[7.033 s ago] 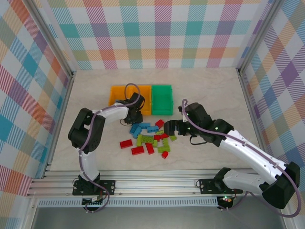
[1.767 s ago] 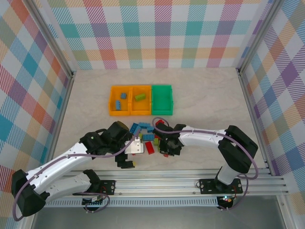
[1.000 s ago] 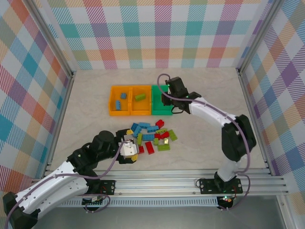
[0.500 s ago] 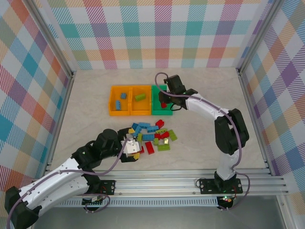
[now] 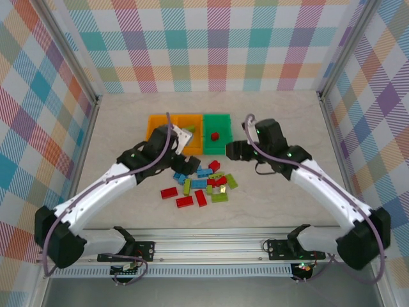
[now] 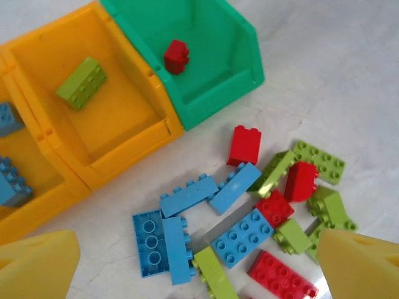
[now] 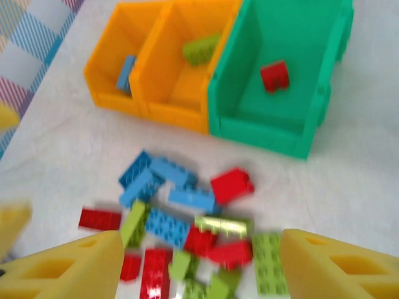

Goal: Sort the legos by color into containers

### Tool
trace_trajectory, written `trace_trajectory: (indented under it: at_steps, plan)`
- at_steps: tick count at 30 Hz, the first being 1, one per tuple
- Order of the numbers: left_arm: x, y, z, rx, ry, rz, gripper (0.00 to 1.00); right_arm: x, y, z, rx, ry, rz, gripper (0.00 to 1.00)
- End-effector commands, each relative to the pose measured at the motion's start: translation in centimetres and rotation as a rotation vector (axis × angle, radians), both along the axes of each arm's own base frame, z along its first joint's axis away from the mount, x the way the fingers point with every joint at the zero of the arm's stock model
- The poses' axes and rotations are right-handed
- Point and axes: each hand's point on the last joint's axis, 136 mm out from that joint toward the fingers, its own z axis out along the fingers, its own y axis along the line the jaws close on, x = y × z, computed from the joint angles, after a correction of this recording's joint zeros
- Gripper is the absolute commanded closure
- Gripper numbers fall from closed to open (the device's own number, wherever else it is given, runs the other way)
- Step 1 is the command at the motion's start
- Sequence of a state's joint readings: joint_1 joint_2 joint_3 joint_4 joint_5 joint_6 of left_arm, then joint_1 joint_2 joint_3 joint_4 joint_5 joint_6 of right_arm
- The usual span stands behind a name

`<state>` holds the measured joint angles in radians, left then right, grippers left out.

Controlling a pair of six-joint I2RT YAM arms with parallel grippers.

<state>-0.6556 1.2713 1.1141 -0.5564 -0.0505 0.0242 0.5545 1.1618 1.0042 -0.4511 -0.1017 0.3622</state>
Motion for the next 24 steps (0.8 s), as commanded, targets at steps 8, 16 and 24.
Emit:
trace_trajectory:
  at_steps: [8, 16, 24]
  plan:
    - [-1.7, 1.9, -10.0, 0.05, 0.428, 0.33, 0.26, -8.0, 1.2, -1.2, 0.158, 0.292, 0.184, 0.21]
    - [0.2, 1.8, -13.9, 0.12, 0.435, 0.351, 0.44, -7.1, 0.4, -1.9, 0.12, 0.276, 0.119, 0.19]
    - [1.2, 1.8, -16.8, 0.144, 0.47, 0.365, 0.59, -6.9, -0.1, -1.9, 0.09, 0.264, 0.099, 0.17]
